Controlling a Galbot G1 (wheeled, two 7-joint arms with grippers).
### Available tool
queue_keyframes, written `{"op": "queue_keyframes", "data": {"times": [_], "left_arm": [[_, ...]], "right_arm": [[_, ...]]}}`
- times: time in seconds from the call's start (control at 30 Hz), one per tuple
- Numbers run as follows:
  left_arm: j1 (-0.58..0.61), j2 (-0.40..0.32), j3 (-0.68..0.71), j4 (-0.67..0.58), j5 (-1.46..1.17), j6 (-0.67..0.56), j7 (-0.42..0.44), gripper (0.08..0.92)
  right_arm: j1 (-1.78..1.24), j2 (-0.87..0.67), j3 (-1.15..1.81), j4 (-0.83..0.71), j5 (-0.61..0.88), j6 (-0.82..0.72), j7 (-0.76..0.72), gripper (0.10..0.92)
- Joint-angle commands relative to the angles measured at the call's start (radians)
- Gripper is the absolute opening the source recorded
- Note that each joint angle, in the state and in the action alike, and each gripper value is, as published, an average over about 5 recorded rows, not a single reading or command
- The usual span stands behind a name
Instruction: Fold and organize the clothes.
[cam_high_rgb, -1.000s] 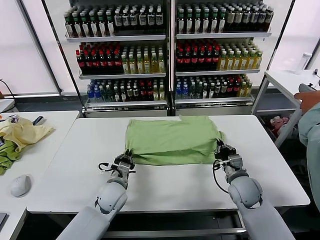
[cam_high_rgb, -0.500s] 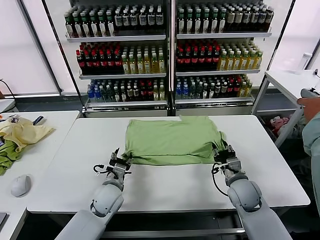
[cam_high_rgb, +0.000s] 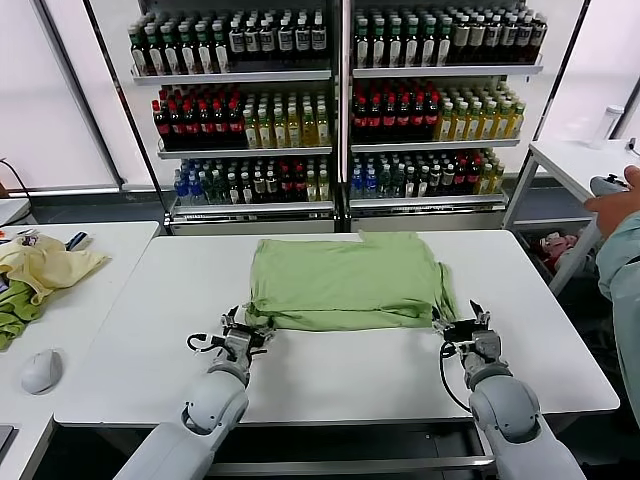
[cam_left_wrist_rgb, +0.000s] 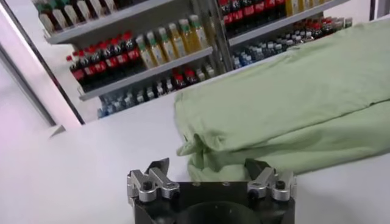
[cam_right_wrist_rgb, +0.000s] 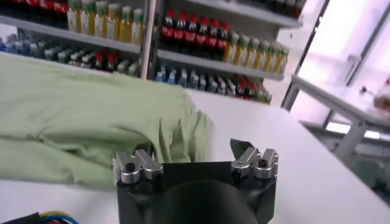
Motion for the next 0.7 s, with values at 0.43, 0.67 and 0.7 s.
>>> {"op": "queue_keyframes", "data": {"times": [0.43,0.67,0.7], "left_arm": [[0.003,-0.024,0.004,0.01,-0.044,0.014,0.007,0.361],[0.008,-0.017,-0.006,0.01,-0.075,0.025,0.006,0.167],[0.008,-0.016,-0.008,0.01,-0.079,0.025,0.006,0.145]], "right_arm": [[0.063,-0.014,-0.05,-0.075,0.143,-0.054,0.0,0.319],[0.054,-0.017,-0.051,-0.062,0.147,-0.053,-0.001,0.176],[0.052,-0.017,-0.05,-0.058,0.147,-0.052,-0.002,0.173]]}}
